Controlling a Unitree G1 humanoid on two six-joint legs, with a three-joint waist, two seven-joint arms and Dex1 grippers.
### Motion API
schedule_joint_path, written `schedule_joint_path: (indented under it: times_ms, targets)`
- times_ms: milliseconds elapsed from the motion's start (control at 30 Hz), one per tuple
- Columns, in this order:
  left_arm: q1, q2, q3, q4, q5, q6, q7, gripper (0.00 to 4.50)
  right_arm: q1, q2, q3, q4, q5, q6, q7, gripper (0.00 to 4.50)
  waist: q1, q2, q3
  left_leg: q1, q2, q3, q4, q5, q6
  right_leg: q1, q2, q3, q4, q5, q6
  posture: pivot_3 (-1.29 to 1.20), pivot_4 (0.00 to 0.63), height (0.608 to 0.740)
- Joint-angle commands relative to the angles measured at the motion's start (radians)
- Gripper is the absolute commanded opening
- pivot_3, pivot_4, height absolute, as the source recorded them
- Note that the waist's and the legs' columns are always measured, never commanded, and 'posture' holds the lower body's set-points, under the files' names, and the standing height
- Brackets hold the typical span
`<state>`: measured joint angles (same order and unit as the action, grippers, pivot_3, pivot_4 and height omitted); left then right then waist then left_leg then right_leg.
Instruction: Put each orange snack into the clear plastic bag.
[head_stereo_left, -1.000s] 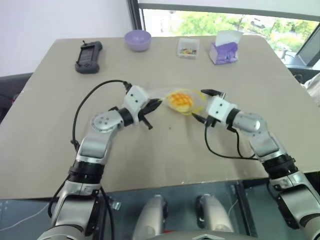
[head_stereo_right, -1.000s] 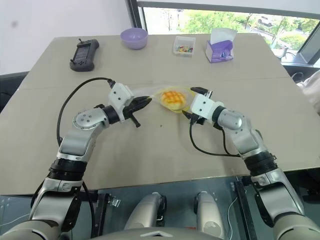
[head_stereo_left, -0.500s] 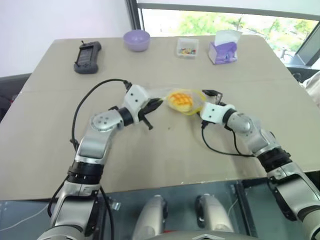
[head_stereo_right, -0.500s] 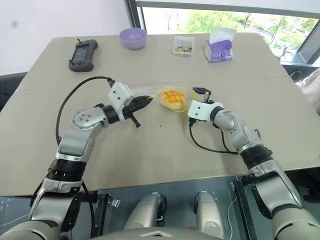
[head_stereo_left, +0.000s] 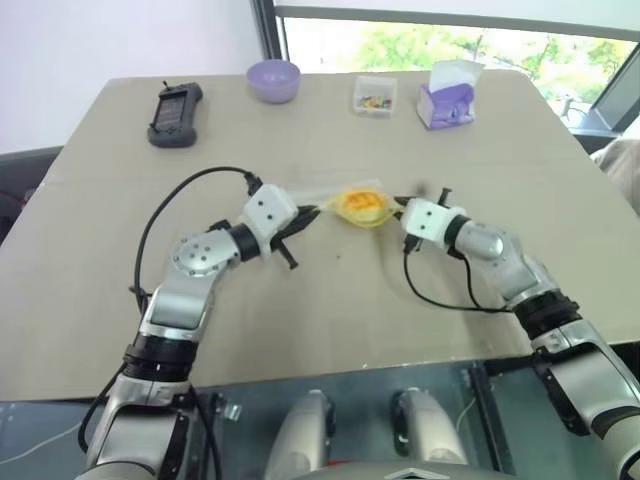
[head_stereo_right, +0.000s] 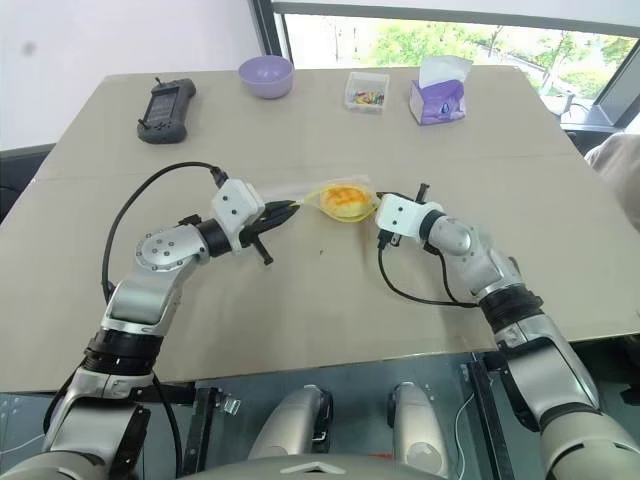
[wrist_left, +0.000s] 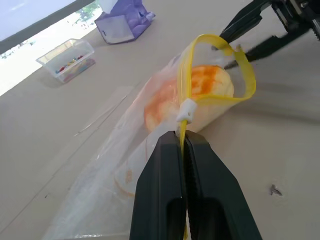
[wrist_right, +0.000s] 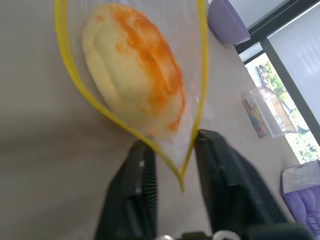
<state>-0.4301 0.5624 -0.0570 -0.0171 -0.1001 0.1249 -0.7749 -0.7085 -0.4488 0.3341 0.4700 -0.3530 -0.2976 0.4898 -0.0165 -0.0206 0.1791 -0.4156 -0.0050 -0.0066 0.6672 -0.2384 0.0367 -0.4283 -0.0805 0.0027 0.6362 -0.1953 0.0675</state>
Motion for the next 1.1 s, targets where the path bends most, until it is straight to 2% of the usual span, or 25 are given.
schedule_joint_path:
  times_ms: [33, 233, 367, 467, 633, 800, 900, 933, 967, 1033, 1100]
  targets:
    - [0.004, 0.020, -0.004, -0.025, 0.023, -0.103, -0.013, 0.00, -0.041, -0.025, -0.050, -0.017, 0.042, -0.020, 0.024, 0.03, 0.000, 0.000, 0.000, 0.000, 0.000, 0.000, 0.000, 0.000, 0.000, 0.000, 0.000, 0.000, 0.000, 0.000, 0.000, 0.00, 0.150, 0.740]
    - [-0.035, 0.029, 0.002, 0.058, 0.028, -0.216, -0.030, 0.00, -0.115, -0.080, -0.077, 0.050, 0.042, -0.035, 0.022, 0.03, 0.001, 0.000, 0.000, 0.000, 0.000, 0.001, 0.000, 0.000, 0.000, 0.000, 0.000, 0.000, 0.000, 0.000, 0.000, 0.00, 0.150, 0.740]
    - [-0.179, 0.008, 0.023, 0.220, 0.036, -0.309, 0.010, 0.00, -0.212, -0.133, -0.103, 0.120, -0.004, -0.023, -0.070, 0.03, 0.004, 0.000, 0.000, 0.000, 0.000, 0.003, 0.000, 0.000, 0.000, 0.000, 0.000, -0.002, 0.000, 0.000, 0.000, 0.00, 0.150, 0.740]
    - [-0.251, 0.011, 0.019, 0.313, 0.033, -0.367, -0.007, 0.00, -0.225, -0.167, -0.116, 0.114, -0.011, -0.009, -0.093, 0.03, 0.003, 0.000, 0.000, -0.001, -0.001, 0.004, 0.000, 0.000, 0.000, 0.000, 0.000, -0.002, 0.000, 0.000, 0.000, 0.00, 0.150, 0.740]
    - [-0.170, 0.024, -0.029, 0.299, 0.050, -0.435, -0.057, 0.00, -0.063, -0.187, -0.117, -0.063, 0.032, 0.050, -0.041, 0.03, -0.002, 0.000, -0.001, -0.001, 0.000, 0.005, -0.004, 0.000, 0.000, 0.000, 0.000, 0.000, -0.006, 0.000, 0.000, 0.00, 0.150, 0.740]
    - [-0.073, 0.000, -0.060, 0.211, 0.060, -0.389, -0.034, 0.00, 0.166, -0.182, -0.099, -0.300, 0.115, 0.157, 0.094, 0.03, 0.003, 0.000, 0.000, -0.003, 0.000, 0.006, -0.009, -0.001, 0.001, -0.001, -0.001, 0.000, -0.010, 0.000, 0.000, 0.00, 0.150, 0.740]
    - [-0.046, -0.009, -0.068, 0.155, 0.052, -0.340, -0.029, 0.00, 0.255, -0.199, -0.121, -0.408, 0.160, 0.209, 0.141, 0.73, 0.006, 0.000, 0.000, -0.003, -0.001, 0.005, -0.006, -0.001, 0.002, -0.001, -0.001, 0.000, -0.009, 0.000, 0.000, 0.00, 0.150, 0.740]
    - [-0.041, -0.009, -0.068, 0.140, 0.051, -0.327, -0.029, 0.00, 0.279, -0.208, -0.133, -0.433, 0.175, 0.212, 0.152, 1.32, 0.007, 0.000, 0.000, -0.003, -0.001, 0.004, -0.005, -0.001, 0.003, 0.001, -0.001, -0.001, -0.009, 0.000, 0.001, 0.00, 0.150, 0.740]
    - [-0.037, -0.009, -0.067, 0.127, 0.050, -0.315, -0.029, 0.00, 0.300, -0.219, -0.151, -0.454, 0.182, 0.208, 0.150, 1.54, 0.006, 0.000, 0.000, -0.002, -0.001, 0.004, -0.004, -0.002, 0.003, 0.001, -0.001, -0.002, -0.009, 0.000, 0.001, 0.00, 0.150, 0.740]
    - [-0.034, -0.008, -0.066, 0.107, 0.049, -0.295, -0.030, 0.00, 0.333, -0.242, -0.182, -0.500, 0.209, 0.194, 0.169, 2.31, 0.006, 0.000, 0.000, 0.000, -0.001, 0.003, -0.003, -0.002, 0.003, 0.004, -0.001, -0.002, -0.009, 0.000, 0.001, 0.00, 0.150, 0.740]
    - [-0.033, -0.006, -0.065, 0.093, 0.048, -0.277, -0.032, 0.00, 0.350, -0.253, -0.198, -0.563, 0.249, 0.205, 0.206, 2.31, 0.006, 0.000, 0.000, 0.001, 0.000, 0.002, -0.001, -0.002, 0.003, 0.006, -0.001, -0.003, -0.009, 0.000, 0.001, 0.00, 0.150, 0.740]
